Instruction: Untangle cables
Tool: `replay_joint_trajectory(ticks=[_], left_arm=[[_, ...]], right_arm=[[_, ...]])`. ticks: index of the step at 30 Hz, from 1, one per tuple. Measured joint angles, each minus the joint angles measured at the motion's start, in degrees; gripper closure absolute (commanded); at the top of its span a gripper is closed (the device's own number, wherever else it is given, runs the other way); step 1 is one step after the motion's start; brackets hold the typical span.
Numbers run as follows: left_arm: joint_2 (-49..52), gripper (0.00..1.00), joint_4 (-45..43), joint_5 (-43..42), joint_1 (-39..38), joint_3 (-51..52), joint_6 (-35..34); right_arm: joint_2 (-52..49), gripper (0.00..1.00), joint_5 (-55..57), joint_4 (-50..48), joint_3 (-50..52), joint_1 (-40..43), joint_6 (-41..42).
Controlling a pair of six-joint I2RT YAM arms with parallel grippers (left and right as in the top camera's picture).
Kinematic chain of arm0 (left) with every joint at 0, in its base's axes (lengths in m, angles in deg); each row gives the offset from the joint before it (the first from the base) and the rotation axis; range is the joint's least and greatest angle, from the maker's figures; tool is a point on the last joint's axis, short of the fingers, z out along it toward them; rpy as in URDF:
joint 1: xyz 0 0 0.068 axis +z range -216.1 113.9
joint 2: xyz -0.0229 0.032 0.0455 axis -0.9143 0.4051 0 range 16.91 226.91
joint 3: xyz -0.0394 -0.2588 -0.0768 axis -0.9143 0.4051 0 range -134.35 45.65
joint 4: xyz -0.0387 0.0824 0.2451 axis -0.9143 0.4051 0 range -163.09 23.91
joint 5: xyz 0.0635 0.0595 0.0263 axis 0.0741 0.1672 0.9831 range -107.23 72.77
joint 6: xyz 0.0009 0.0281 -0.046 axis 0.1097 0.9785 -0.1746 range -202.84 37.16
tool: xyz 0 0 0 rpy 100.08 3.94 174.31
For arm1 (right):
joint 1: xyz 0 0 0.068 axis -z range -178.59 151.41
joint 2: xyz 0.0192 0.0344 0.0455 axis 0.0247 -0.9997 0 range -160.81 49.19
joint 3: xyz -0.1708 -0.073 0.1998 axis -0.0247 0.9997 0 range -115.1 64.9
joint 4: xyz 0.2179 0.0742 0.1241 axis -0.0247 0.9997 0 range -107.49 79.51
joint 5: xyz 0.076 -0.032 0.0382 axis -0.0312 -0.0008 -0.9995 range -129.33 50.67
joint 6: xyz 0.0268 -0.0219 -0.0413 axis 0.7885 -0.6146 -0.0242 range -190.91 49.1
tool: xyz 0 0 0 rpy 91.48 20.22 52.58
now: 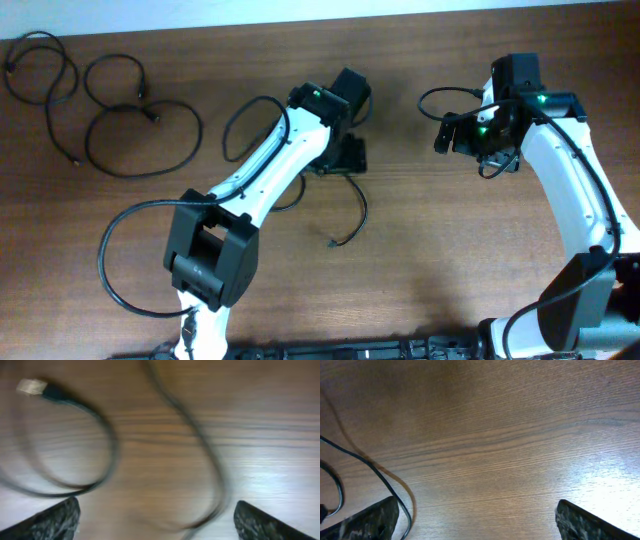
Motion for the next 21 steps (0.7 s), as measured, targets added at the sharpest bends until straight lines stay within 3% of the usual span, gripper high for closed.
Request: replay_joint_trajectory(ticks=[2,5,6,10,12,13,15,18,19,21], left_arm=[[0.0,0.13,-1.7,-3.6,-0.3,0.0,-3.9],[0.6,0.16,-1.7,-6.4,-1.2,0.0,-12.1],[1.7,0.24,-1.6,-6.7,-1.6,-0.1,-14.6],[8.5,0.37,-1.7,-6.4,-3.4,-0.1,-22.2],[10.4,0.39,-1.7,-6.3,-4.2,-0.1,-25.0],[11.2,0.48,-1.8,-6.2,-4.5,-0.1,-26.1],[11.9,0.56,-2.7,-6.3,-4.9,-0.1,-27.9],[12.0,0.60,-3.1,-6.2,-5.4,-0.1,-29.1],[11.9,0.66,-2.5,-6.1,-5.4,-0.1,-29.3],[12.0,0.95,0.2,-4.9,-5.4,-0.1,-29.7]], right_arm=[[0.0,0.01,0.0,0.0,0.0,0.0,0.0],[0.0,0.01,0.0,0.0,0.0,0.0,0.0],[0.0,0.01,0.0,0.0,0.0,0.0,0.0],[0.0,0.01,0.0,0.0,0.0,0.0,0.0],[0.0,0.01,0.0,0.0,0.0,0.0,0.0],[0.0,0.01,0.0,0.0,0.0,0.0,0.0],[0.0,0.01,0.0,0.0,0.0,0.0,-0.1],[0.0,0.01,0.0,0.0,0.0,0.0,0.0],[0.0,0.01,0.0,0.0,0.0,0.0,0.0],[0.0,0.01,0.0,0.0,0.0,0.0,-0.1]])
